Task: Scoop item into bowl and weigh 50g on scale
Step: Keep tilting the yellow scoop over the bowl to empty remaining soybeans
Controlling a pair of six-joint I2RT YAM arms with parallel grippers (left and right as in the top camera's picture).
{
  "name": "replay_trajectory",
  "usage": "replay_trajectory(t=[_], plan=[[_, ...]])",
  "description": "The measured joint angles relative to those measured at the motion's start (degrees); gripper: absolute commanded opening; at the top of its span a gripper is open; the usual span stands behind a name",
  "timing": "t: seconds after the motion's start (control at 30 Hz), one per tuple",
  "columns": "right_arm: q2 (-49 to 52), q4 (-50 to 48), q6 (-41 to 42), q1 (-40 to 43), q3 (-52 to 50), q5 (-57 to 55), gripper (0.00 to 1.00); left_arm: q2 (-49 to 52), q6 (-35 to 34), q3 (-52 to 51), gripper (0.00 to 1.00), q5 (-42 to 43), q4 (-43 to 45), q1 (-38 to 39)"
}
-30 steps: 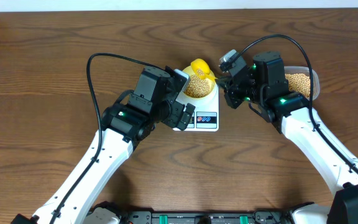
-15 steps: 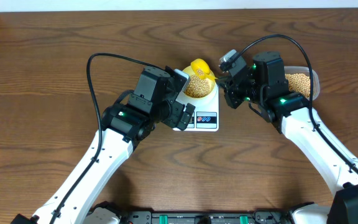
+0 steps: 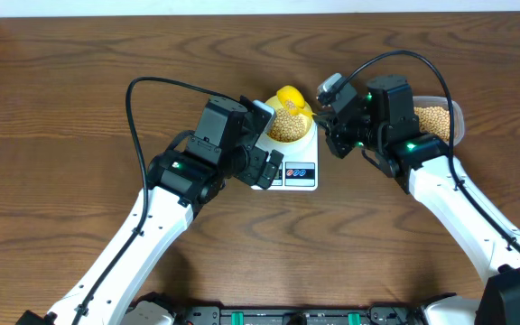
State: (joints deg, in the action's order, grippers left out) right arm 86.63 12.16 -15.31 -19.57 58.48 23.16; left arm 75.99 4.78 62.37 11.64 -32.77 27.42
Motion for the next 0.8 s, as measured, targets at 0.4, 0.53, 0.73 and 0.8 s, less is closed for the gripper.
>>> replay_trajectory(t=[0.4,0.53,0.73,0.8], plan=[[0.0,0.0,-3.1,0.0,0.0,-0.1,0.01,0.0,0.0,0.0,0.98,0.0,0.0,0.0],[0.0,0.0,-3.1,0.0,0.0,-0.1,0.01,0.0,0.0,0.0,0.98,0.0,0.0,0.0],[0.0,0.0,-2.9,0.0,0.0,-0.1,0.01,0.0,0.0,0.0,0.98,0.0,0.0,0.0],[0.0,0.0,-2.9,0.0,0.0,-0.1,0.01,0.0,0.0,0.0,0.98,0.0,0.0,0.0]])
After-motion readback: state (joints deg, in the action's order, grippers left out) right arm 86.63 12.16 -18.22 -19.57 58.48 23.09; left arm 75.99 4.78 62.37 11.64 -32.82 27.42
